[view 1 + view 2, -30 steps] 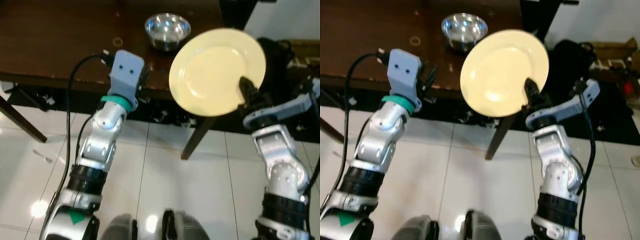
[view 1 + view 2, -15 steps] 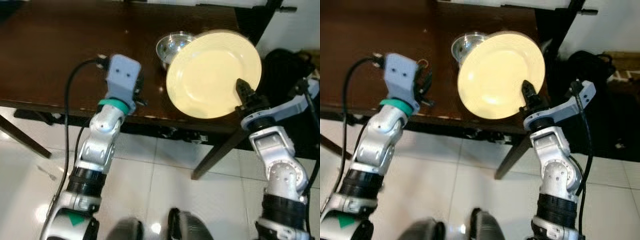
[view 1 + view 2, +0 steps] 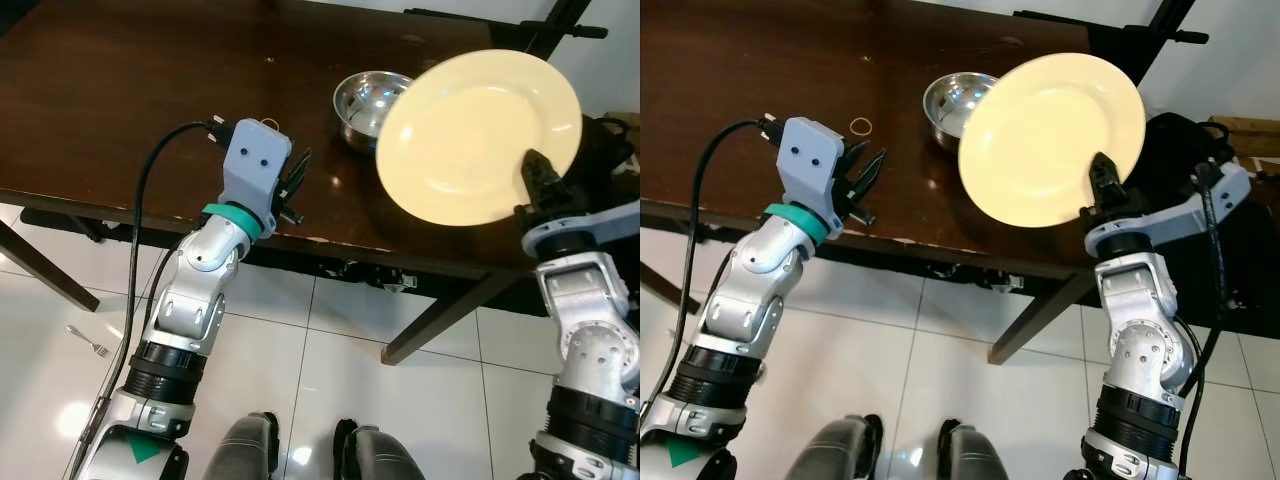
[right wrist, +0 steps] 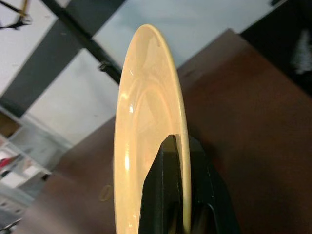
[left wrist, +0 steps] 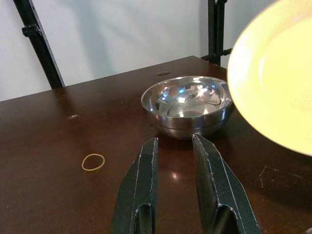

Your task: Setting the table

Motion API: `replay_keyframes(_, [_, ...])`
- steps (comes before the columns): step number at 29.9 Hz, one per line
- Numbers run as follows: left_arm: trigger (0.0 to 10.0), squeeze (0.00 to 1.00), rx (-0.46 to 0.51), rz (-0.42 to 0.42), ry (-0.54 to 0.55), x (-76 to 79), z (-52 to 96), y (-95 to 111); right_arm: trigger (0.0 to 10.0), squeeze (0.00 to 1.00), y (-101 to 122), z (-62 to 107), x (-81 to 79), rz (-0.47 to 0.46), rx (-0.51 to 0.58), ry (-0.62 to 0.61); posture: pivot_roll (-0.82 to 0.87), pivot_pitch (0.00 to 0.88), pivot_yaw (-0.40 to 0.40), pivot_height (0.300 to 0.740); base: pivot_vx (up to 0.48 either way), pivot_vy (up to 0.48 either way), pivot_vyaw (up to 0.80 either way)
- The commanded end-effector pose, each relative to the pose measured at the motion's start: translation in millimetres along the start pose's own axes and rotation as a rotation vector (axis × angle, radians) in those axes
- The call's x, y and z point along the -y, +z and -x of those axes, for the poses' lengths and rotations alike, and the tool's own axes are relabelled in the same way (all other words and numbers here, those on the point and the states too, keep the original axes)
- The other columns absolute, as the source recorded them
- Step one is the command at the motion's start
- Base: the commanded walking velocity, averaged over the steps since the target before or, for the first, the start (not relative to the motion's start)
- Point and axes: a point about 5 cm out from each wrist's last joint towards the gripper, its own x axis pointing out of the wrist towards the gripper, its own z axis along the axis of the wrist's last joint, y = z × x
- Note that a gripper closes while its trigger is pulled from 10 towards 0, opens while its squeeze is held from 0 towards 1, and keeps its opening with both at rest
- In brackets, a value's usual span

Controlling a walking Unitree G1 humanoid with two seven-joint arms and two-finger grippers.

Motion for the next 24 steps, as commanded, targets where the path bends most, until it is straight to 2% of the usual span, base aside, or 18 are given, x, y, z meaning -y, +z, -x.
replay_keyframes(1, [10.0,0.00,0.001,0.008,-0.009,1.7,1.1,-0.9,10.0,0.00,2.8,4.0,11.0,0.016,0.008,-0.056,0.11,0.075,0.013,0.740,0.000,0.000,0.00])
replay_keyframes(4, [10.0,0.00,0.000,0.010,-0.006,1.3,1.0,-1.2,10.0,0.00,0.2,7.7,18.4,0.003,-0.007,-0.093,0.11,0.077,0.007,0.740,0.000,0.000,0.00])
replay_keyframes(6, [10.0,0.00,-0.003,0.013,-0.002,1.6,1.6,-2.3,10.0,0.00,-17.6,16.0,32.7,-0.049,-0.079,-0.163,0.11,0.080,0.003,0.740,0.000,0.000,0.00])
replay_keyframes(7, [10.0,0.00,-0.003,0.013,-0.002,1.6,1.6,-2.3,10.0,0.00,-17.6,16.0,32.7,-0.049,-0.079,-0.163,0.11,0.080,0.003,0.740,0.000,0.000,0.00])
replay_keyframes(8, [10.0,0.00,-0.004,0.014,-0.002,2.0,2.2,-2.9,10.0,0.00,-27.4,19.2,38.5,-0.076,-0.110,-0.195,0.11,0.078,0.003,0.740,0.000,0.000,0.00])
replay_keyframes(10, [10.0,0.00,-0.004,0.014,-0.002,2.0,2.2,-2.9,10.0,0.00,-27.4,19.2,38.5,-0.076,-0.110,-0.195,0.11,0.078,0.003,0.740,0.000,0.000,0.00])
replay_keyframes(12, [10.0,0.00,-0.009,0.015,0.003,1.6,3.4,-3.9,10.0,0.00,-45.1,20.7,49.0,-0.142,-0.143,-0.267,0.12,0.077,0.003,0.740,0.000,0.000,0.00])
replay_keyframes(17, [10.0,0.00,-0.010,0.018,0.009,0.8,3.4,-3.9,10.0,0.00,-60.6,11.8,48.8,-0.196,-0.163,-0.291,0.12,0.077,0.005,0.740,0.000,0.000,0.00])
replay_keyframes(23, [10.0,0.00,-0.006,0.019,0.010,1.8,2.6,-2.9,10.0,0.00,-69.4,2.1,45.0,-0.217,-0.183,-0.299,0.13,0.079,0.001,0.740,0.000,0.000,0.00])
replay_keyframes(24, [10.0,0.00,-0.006,0.020,0.012,1.9,2.5,-2.7,10.0,0.23,-72.4,-0.9,41.5,-0.209,-0.201,-0.290,0.14,0.081,-0.002,0.740,0.000,0.000,0.00])
